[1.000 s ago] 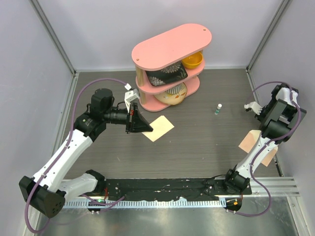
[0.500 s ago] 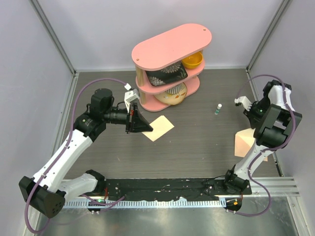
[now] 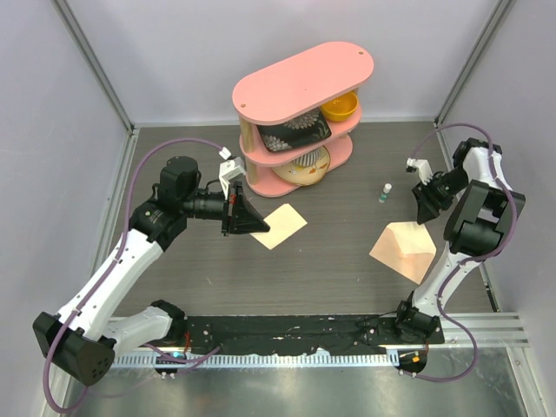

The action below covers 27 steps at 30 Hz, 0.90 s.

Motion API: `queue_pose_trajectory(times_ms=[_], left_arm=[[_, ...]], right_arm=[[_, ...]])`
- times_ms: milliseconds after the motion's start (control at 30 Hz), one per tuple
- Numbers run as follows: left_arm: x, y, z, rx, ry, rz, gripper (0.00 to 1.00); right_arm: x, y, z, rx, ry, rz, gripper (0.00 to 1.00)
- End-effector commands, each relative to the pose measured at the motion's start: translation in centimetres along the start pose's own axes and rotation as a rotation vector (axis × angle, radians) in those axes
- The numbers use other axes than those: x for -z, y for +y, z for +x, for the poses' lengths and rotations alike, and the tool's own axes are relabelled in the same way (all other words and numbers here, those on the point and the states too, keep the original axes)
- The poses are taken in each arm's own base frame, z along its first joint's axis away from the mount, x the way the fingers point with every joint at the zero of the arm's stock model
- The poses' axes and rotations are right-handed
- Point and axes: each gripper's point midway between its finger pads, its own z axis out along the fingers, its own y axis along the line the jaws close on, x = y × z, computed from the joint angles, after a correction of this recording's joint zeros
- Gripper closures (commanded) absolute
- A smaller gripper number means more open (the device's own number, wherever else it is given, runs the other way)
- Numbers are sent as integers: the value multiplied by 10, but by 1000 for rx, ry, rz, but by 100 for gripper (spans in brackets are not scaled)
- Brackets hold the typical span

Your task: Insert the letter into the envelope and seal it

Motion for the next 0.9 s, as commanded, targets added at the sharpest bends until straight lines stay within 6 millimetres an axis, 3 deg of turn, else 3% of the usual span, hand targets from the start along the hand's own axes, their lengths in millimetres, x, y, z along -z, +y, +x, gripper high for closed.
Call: queue_pose_trajectory(times_ms=[0, 67, 267, 433, 600, 633, 867], left_arm=[[2, -6, -9, -41, -28, 5, 100], [3, -8, -10, -39, -27, 5, 100], [4, -8, -6, -29, -33, 0, 100], [3, -8, -3, -36, -34, 8, 100], [4, -9, 2, -37, -25, 14, 100], [4, -9, 2, -39, -25, 12, 100], [3, -8, 3, -38, -28, 13, 100]], right_arm=[[-6, 18, 1, -129, -65, -95, 40], [0, 17, -1, -167, -121, -112, 21], [17, 13, 14, -253, -217, -118, 20], [-6, 7, 38, -329, -182, -182, 20], [-25, 9, 40, -389, -221, -176, 20], [-25, -2, 39, -376, -240, -111, 20], [-51, 22, 41, -344, -227, -228, 23]])
